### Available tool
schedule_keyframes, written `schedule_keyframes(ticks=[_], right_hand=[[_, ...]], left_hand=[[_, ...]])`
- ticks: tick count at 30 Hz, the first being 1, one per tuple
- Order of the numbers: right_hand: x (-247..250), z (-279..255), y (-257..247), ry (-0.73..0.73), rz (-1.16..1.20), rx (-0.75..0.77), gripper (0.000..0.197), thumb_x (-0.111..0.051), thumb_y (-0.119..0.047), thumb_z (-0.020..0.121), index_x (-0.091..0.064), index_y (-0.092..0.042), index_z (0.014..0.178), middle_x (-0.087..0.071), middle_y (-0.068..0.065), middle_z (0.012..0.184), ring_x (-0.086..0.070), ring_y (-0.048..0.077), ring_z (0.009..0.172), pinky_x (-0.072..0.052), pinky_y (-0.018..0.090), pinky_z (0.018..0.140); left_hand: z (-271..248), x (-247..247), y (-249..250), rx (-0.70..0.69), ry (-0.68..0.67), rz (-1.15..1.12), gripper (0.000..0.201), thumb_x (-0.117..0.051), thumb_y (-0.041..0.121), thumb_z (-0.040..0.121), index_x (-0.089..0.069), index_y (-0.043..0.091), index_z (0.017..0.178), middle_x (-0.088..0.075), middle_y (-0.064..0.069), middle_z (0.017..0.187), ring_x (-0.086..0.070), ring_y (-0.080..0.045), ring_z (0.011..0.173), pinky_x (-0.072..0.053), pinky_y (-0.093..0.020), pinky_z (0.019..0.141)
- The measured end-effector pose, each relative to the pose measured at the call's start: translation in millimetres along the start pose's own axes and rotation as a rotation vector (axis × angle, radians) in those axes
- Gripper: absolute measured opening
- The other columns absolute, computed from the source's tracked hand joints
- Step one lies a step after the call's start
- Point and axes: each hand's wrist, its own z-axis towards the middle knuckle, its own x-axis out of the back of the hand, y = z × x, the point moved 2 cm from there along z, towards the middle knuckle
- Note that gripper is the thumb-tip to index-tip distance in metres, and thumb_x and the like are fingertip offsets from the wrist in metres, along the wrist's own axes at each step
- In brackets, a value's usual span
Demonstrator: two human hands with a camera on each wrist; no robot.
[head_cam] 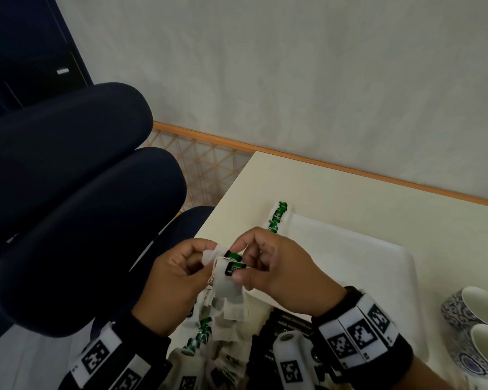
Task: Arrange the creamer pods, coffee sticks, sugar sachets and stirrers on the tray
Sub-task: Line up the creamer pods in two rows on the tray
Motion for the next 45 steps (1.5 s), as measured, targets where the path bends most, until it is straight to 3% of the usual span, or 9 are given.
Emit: schedule_keyframes(ticks=[7, 13, 18, 25, 33, 36, 40, 43, 45], right_hand=[[-0.3, 2.5, 0.6, 0.070, 0.021, -0.023, 0.010, -0.074, -0.013, 0.082, -0.067, -0.014, 0.089, -0.068, 0.006, 0.073, -0.068, 0.015, 0.062, -0.050, 0.019, 0.062], [9.2, 2.4, 8.4, 0.275, -0.056, 0.007, 0.013, -0.077, -0.015, 0.079, -0.066, -0.017, 0.072, -0.065, -0.007, 0.071, -0.053, 0.001, 0.058, -0.039, 0.010, 0.058], [17.0, -0.1, 14.9, 0.248, 0.046, -0.044, 0.013, -0.075, -0.015, 0.081, -0.063, -0.016, 0.074, -0.067, 0.007, 0.074, -0.056, 0.016, 0.064, -0.045, 0.026, 0.062], [12.5, 1.3, 2.3, 0.002, 0.207, -0.104, 0.010, -0.071, -0.006, 0.084, -0.061, -0.007, 0.086, -0.066, 0.004, 0.068, -0.067, 0.019, 0.059, -0.048, 0.022, 0.053], [5.1, 12.7, 6.8, 0.101, 0.208, -0.145, 0.021, -0.066, -0.009, 0.088, -0.060, -0.016, 0.107, -0.071, 0.013, 0.080, -0.069, 0.017, 0.061, -0.049, 0.021, 0.056], [6.0, 12.2, 9.4, 0.111, 0.168, -0.124, 0.007, -0.068, -0.012, 0.088, -0.066, -0.010, 0.095, -0.071, 0.011, 0.081, -0.069, 0.016, 0.061, -0.050, 0.021, 0.057], [10.7, 11.8, 16.6, 0.203, -0.054, -0.052, 0.010, -0.073, -0.022, 0.083, -0.065, -0.022, 0.078, -0.068, 0.000, 0.082, -0.063, 0.012, 0.073, -0.047, 0.017, 0.064], [16.1, 8.5, 16.9, 0.240, -0.139, -0.004, 0.014, -0.074, -0.027, 0.082, -0.062, -0.030, 0.076, -0.065, -0.007, 0.090, -0.060, 0.008, 0.086, -0.049, 0.023, 0.070], [18.8, 5.5, 12.2, 0.160, -0.078, 0.010, 0.011, -0.074, -0.023, 0.082, -0.064, -0.023, 0.078, -0.068, -0.006, 0.086, -0.061, 0.007, 0.080, -0.049, 0.027, 0.071]], left_hand=[[-0.3, -0.7, 2.5, -0.045, 0.022, 0.034, 0.023, -0.069, -0.001, 0.072, -0.065, 0.006, 0.094, -0.074, -0.011, 0.078, -0.069, -0.017, 0.071, -0.057, -0.027, 0.063], [3.5, 2.6, -3.3, 0.006, 0.058, 0.056, 0.028, -0.069, 0.017, 0.071, -0.067, 0.012, 0.099, -0.073, -0.014, 0.082, -0.068, -0.023, 0.076, -0.057, -0.037, 0.071], [6.8, 3.8, -8.2, 0.029, 0.069, 0.080, 0.020, -0.065, 0.002, 0.083, -0.068, 0.013, 0.098, -0.073, -0.013, 0.082, -0.065, -0.019, 0.073, -0.056, -0.026, 0.065], [8.8, -1.0, -1.4, -0.062, 0.127, 0.092, 0.020, -0.065, 0.000, 0.081, -0.066, 0.013, 0.096, -0.071, -0.007, 0.072, -0.065, -0.015, 0.064, -0.056, -0.029, 0.063], [7.4, -13.7, 6.6, -0.176, 0.088, 0.090, 0.022, -0.061, -0.012, 0.080, -0.062, 0.004, 0.095, -0.066, 0.008, 0.059, -0.060, -0.002, 0.054, -0.050, -0.015, 0.055], [8.5, -11.2, 5.3, -0.160, 0.111, 0.096, 0.020, -0.066, -0.001, 0.077, -0.065, 0.009, 0.094, -0.067, -0.001, 0.062, -0.062, -0.008, 0.057, -0.053, -0.020, 0.059], [9.7, -6.1, 1.2, -0.100, 0.112, 0.088, 0.023, -0.069, 0.021, 0.071, -0.070, 0.029, 0.093, -0.053, -0.039, 0.082, -0.057, -0.032, 0.069, -0.056, -0.037, 0.067], [11.9, -4.3, -1.0, -0.075, 0.128, 0.072, 0.023, -0.068, 0.025, 0.073, -0.071, 0.031, 0.095, -0.058, -0.035, 0.087, -0.063, -0.031, 0.077, -0.057, -0.036, 0.073], [13.4, -2.8, -3.3, -0.073, 0.133, 0.090, 0.025, -0.066, 0.023, 0.076, -0.068, 0.026, 0.101, -0.071, -0.016, 0.082, -0.070, -0.020, 0.081, -0.055, -0.032, 0.077]])
